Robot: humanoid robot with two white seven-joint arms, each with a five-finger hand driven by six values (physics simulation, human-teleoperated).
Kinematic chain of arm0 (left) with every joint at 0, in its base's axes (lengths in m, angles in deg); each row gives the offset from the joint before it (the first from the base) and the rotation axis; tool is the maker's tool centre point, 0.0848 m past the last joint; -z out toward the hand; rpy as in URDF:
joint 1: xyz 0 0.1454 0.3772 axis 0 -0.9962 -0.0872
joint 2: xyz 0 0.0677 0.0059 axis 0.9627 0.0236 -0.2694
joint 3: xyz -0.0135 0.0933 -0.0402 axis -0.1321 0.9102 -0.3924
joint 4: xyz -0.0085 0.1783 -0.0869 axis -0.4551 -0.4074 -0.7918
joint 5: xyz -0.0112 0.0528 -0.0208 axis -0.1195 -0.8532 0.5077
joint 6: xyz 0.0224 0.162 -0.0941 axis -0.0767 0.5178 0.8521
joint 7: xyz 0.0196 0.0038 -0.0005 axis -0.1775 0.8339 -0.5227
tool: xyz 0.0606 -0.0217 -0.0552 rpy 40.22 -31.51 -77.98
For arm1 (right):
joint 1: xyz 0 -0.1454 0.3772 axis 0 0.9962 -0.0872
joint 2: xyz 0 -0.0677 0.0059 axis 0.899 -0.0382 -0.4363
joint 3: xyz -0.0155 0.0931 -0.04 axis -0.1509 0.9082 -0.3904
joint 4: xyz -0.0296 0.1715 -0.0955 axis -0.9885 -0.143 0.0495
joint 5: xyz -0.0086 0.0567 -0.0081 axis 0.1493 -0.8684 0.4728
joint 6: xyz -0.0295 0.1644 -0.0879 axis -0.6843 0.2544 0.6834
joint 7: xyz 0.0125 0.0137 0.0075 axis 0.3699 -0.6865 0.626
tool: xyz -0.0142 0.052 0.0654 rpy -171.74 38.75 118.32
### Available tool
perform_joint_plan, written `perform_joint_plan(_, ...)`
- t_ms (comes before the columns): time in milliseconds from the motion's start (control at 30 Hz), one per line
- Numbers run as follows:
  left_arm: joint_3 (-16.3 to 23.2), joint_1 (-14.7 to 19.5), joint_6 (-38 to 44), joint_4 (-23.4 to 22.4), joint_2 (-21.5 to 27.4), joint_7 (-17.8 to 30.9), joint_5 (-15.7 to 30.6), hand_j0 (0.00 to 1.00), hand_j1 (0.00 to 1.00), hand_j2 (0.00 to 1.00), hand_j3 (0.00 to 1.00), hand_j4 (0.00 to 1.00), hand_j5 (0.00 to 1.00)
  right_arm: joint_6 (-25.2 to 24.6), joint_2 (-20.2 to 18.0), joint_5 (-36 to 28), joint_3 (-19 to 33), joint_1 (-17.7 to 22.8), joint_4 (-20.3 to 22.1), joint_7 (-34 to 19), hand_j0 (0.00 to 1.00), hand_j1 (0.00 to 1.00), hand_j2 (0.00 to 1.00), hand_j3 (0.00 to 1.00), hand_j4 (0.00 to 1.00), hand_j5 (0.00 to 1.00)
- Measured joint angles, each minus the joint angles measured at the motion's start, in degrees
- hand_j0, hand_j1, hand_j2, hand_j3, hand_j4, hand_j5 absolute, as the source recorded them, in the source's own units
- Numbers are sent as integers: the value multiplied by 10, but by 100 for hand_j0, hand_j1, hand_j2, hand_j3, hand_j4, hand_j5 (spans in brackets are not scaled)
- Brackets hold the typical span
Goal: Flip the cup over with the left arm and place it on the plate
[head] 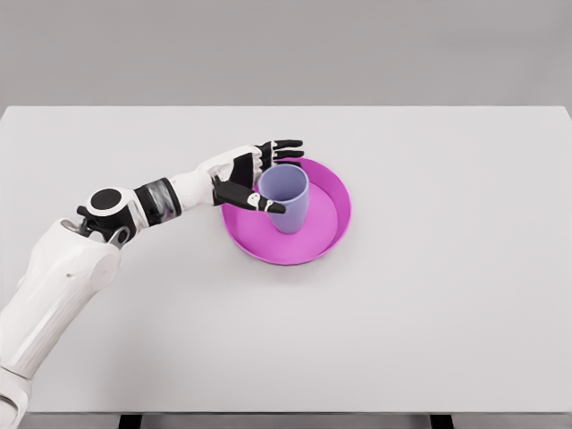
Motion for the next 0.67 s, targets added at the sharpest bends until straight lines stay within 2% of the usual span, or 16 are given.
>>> perform_joint_plan(167, -1, 0, -1, 13, 14, 0, 0, 100, 100, 100, 100, 100, 100, 0, 0, 0, 0, 0, 0, 0, 100, 100, 100, 100, 100, 100)
perform_joint_plan(267, -4, 0, -1, 36, 45, 0, 10, 100, 100, 100, 100, 100, 100, 0, 0, 0, 0, 0, 0, 0, 100, 100, 100, 100, 100, 100)
perform_joint_plan(467, -2, -5, -4, 103, 213, 0, 108, 100, 100, 100, 100, 100, 100, 0, 0, 0, 0, 0, 0, 0, 100, 100, 100, 100, 100, 100)
perform_joint_plan(567, -1, -18, -22, 115, 288, 0, 130, 100, 100, 100, 100, 100, 100, 0, 0, 0, 0, 0, 0, 0, 100, 100, 100, 100, 100, 100)
perform_joint_plan(667, -2, -27, -51, 120, 333, 0, 138, 100, 100, 100, 100, 100, 100, 0, 0, 0, 0, 0, 0, 0, 100, 100, 100, 100, 100, 100)
